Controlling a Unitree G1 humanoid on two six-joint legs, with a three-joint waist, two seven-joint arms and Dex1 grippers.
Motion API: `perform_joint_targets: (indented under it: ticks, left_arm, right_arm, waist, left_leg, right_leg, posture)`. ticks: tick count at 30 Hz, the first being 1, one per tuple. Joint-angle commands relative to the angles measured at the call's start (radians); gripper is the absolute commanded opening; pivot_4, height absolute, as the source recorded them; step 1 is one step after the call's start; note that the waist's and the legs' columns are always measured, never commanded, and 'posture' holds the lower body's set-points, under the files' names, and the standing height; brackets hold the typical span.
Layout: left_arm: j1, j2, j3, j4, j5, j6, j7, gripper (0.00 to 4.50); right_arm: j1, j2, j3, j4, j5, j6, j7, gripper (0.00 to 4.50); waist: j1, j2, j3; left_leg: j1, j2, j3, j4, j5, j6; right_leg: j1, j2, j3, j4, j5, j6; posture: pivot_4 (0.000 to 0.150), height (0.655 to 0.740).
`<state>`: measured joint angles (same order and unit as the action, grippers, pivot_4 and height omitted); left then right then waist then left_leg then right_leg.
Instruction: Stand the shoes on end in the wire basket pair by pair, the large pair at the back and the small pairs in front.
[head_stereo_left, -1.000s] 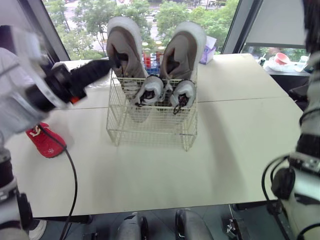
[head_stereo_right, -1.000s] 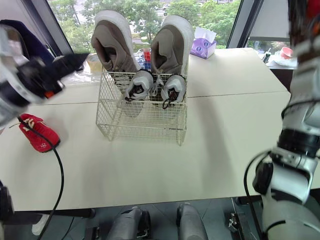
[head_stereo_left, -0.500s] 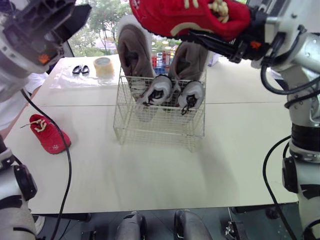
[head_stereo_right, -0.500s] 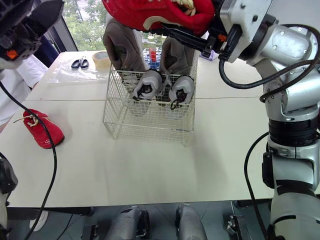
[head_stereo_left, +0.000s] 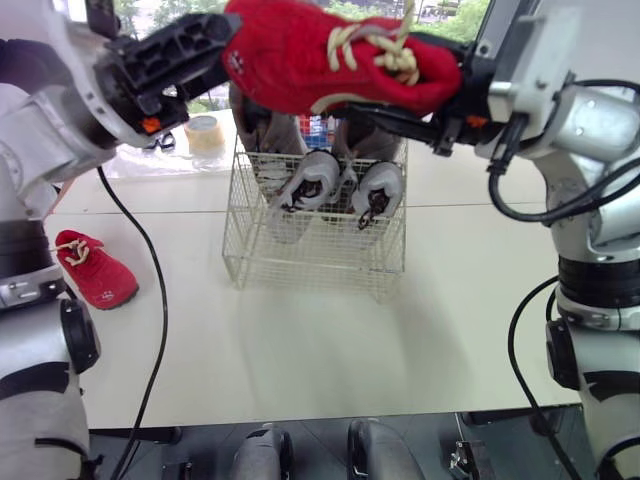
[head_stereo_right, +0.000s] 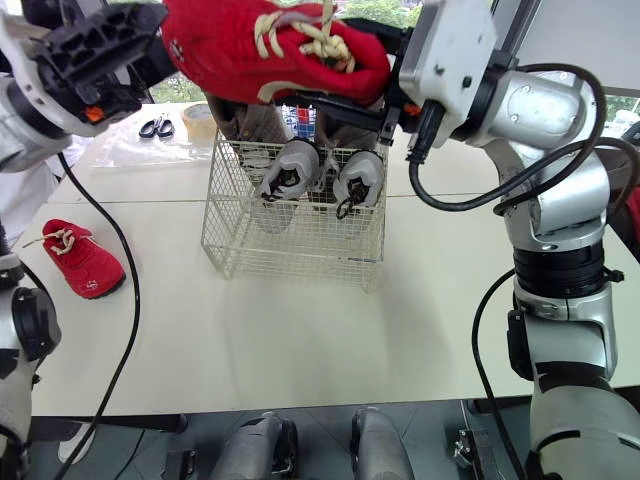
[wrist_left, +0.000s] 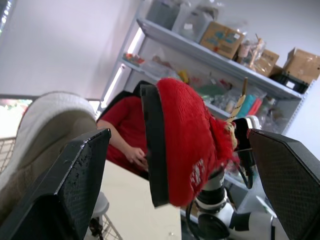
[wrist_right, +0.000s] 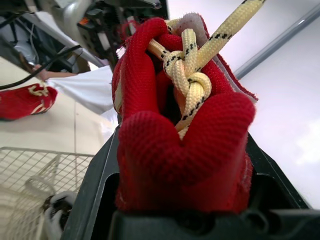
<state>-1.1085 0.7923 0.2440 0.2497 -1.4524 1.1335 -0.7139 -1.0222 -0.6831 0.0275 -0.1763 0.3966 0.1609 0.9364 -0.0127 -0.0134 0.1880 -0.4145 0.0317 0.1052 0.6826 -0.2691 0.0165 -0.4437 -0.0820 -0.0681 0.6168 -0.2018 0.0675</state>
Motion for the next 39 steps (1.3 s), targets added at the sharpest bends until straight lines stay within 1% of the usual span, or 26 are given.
perform_joint_targets:
  ticks: [1,2,6,8,11,13,15,16,17,19,20,21,23,25,26,27,29,32,35,39]
  left_arm:
    - [-0.043,-0.005,0.016,0.008,0.039,0.017,-0.05,3.57]
    - [-0.046,-0.009,0.02,0.011,0.046,0.022,-0.059,3.18]
    - [-0.052,-0.021,0.03,0.01,0.078,0.031,-0.079,1.08]
    - [-0.051,-0.026,0.033,0.004,0.094,0.031,-0.087,0.25]
    - [-0.049,-0.05,0.072,0.007,0.092,0.017,-0.045,0.22]
    - [-0.045,-0.071,0.114,0.007,0.067,0.011,0.004,0.22]
    - [-0.031,-0.096,0.159,-0.01,0.032,0.001,0.067,0.22]
    - [-0.019,-0.11,0.186,-0.028,0.012,-0.01,0.105,0.22]
    - [-0.007,-0.125,0.213,-0.047,-0.012,-0.024,0.145,0.22]
    - [0.017,-0.164,0.271,-0.095,-0.06,-0.07,0.24,0.22]
    - [0.03,-0.191,0.297,-0.123,-0.081,-0.102,0.285,0.22]
    - [0.042,-0.22,0.316,-0.152,-0.092,-0.138,0.327,0.22]
    - [0.083,-0.297,0.304,-0.241,-0.036,-0.225,0.369,0.22]
    - [0.108,-0.361,0.284,-0.296,-0.001,-0.287,0.394,0.22]
    - [0.126,-0.421,0.253,-0.324,0.032,-0.331,0.397,0.22]
    - [0.139,-0.462,0.231,-0.343,0.055,-0.362,0.399,0.22]
    - [0.154,-0.532,0.198,-0.368,0.083,-0.405,0.397,0.22]
    - [0.163,-0.578,0.163,-0.375,0.108,-0.443,0.383,0.22]
    - [0.172,-0.587,0.148,-0.377,0.094,-0.444,0.374,0.22]
    - [0.188,-0.581,0.141,-0.384,0.068,-0.432,0.37,0.22]
  right_arm:
    - [-0.015,-0.004,-0.031,-0.047,-0.001,-0.006,-0.007,1.87]
    - [-0.014,-0.006,-0.031,-0.051,-0.003,-0.005,-0.006,1.87]
    - [-0.011,-0.013,-0.033,-0.057,-0.015,-0.01,0.003,1.87]
    - [-0.007,-0.019,-0.03,-0.054,-0.028,-0.019,0.009,1.87]
    - [0.006,-0.023,-0.027,-0.045,-0.046,-0.018,0.007,1.87]
    - [0.024,-0.034,-0.034,-0.041,-0.049,-0.003,0.009,2.79]
    - [0.048,-0.039,-0.073,-0.041,-0.013,0.057,-0.019,3.67]
    - [0.068,-0.044,-0.104,-0.039,0.01,0.098,-0.041,4.26]
    - [0.089,-0.043,-0.14,-0.041,0.037,0.14,-0.071,4.45]
    - [0.15,-0.017,-0.232,-0.062,0.132,0.263,-0.16,4.45]
    - [0.189,0.012,-0.28,-0.08,0.2,0.334,-0.217,4.45]
    - [0.221,0.058,-0.328,-0.098,0.3,0.403,-0.283,4.45]
    - [0.267,0.195,-0.408,-0.139,0.579,0.507,-0.457,4.45]
    - [0.277,0.295,-0.44,-0.168,0.745,0.538,-0.579,4.45]
    - [0.271,0.399,-0.415,-0.187,0.813,0.51,-0.658,4.45]
    - [0.265,0.471,-0.397,-0.201,0.86,0.493,-0.717,4.45]
    - [0.253,0.573,-0.358,-0.224,0.892,0.468,-0.791,4.45]
    - [0.23,0.653,-0.315,-0.235,0.881,0.421,-0.847,4.45]
    - [0.209,0.67,-0.295,-0.233,0.877,0.392,-0.862,4.45]
    - [0.18,0.647,-0.298,-0.206,0.871,0.361,-0.854,4.45]
  waist:
    - [0.0,0.0,0.0]
    - [0.0,0.0,0.0]
    - [0.0,0.0,0.0]
    - [0.0,0.0,0.0]
    - [0.001,0.0,0.0]
    - [0.002,0.0,0.0]
    - [0.002,0.0,0.0]
    - [0.001,0.0,0.0]
    - [0.001,0.0,0.0]
    - [0.002,-0.001,0.0]
    - [0.002,-0.001,0.0]
    - [0.003,-0.001,0.0]
    - [0.003,-0.001,0.0]
    - [0.003,-0.001,0.0]
    - [0.003,-0.001,0.0]
    - [0.003,-0.001,0.0]
    - [0.002,0.0,0.0]
    - [0.002,0.0,0.0]
    - [0.001,0.0,0.0]
    - [0.001,0.0,0.0]
  left_leg:
    - [0.0,0.0,0.0,0.0,0.0,0.0]
    - [0.0,0.0,0.0,0.0,0.0,0.0]
    - [0.0,0.0,0.0,0.0,0.0,0.0]
    - [0.0,0.0,0.0,0.0,0.0,0.0]
    - [0.0,0.0,0.0,0.0,0.0,0.0]
    - [0.0,0.0,-0.001,0.0,0.0,0.0]
    - [0.0,0.0,-0.001,0.0,0.0,0.0]
    - [0.0,0.0,-0.001,0.0,0.0,0.0]
    - [0.0,0.0,-0.001,0.0,0.0,0.0]
    - [0.0,0.001,-0.001,0.0,0.0,0.0]
    - [0.0,0.001,-0.001,0.0,0.0,0.0]
    - [0.0,0.0,-0.001,0.0,0.0,0.0]
    - [0.001,0.0,-0.002,0.0,0.0,0.0]
    - [0.004,0.0,-0.001,0.0,0.0,0.0]
    - [0.004,-0.001,-0.001,0.0,0.0,0.0]
    - [0.004,0.0,-0.001,0.0,0.0,0.0]
    - [0.005,0.0,-0.001,-0.001,-0.001,0.002]
    - [0.004,0.0,-0.001,0.0,-0.002,0.005]
    - [0.003,0.0,-0.001,0.0,-0.003,0.006]
    - [0.003,0.0,-0.001,0.0,-0.004,0.007]
  right_leg:
    - [0.0,0.0,0.0,0.0,0.0,0.0]
    - [0.0,0.0,0.0,0.0,0.0,0.0]
    - [0.0,0.0,0.0,0.0,0.0,0.0]
    - [0.0,0.0,0.0,0.0,0.0,0.0]
    - [0.0,0.0,0.0,0.0,0.0,0.0]
    - [0.0,-0.001,0.0,0.0,0.0,0.0]
    - [0.0,-0.001,0.0,0.0,0.0,0.0]
    - [0.0,-0.001,0.0,0.0,0.0,0.0]
    - [0.0,-0.001,0.0,0.0,0.0,0.0]
    - [0.0,-0.002,0.0,0.0,0.0,0.0]
    - [0.0,-0.002,0.0,0.001,0.0,0.0]
    - [0.0,-0.003,0.0,0.001,0.0,0.0]
    - [0.002,-0.004,0.0,0.002,0.001,0.0]
    - [0.003,-0.005,0.0,0.004,0.001,0.0]
    - [0.003,-0.005,0.0,0.004,0.001,0.0]
    - [0.003,-0.005,0.0,0.004,0.001,0.0]
    - [0.004,-0.003,0.0,0.004,0.001,-0.001]
    - [0.003,-0.002,0.0,0.004,0.001,-0.001]
    - [0.003,-0.001,0.0,0.002,0.001,0.0]
    - [0.003,-0.001,0.0,0.002,0.001,0.0]
  posture:
    - [0.15,0.74]
    - [0.15,0.74]
    - [0.15,0.74]
    - [0.15,0.74]
    - [0.15,0.74]
    - [0.15,0.74]
    - [0.15,0.74]
    - [0.15,0.74]
    - [0.15,0.74]
    - [0.15,0.74]
    - [0.15,0.74]
    - [0.15,0.74]
    - [0.15,0.74]
    - [0.15,0.74]
    - [0.15,0.74]
    - [0.15,0.74]
    - [0.15,0.74]
    - [0.15,0.74]
    - [0.15,0.74]
    - [0.15,0.74]
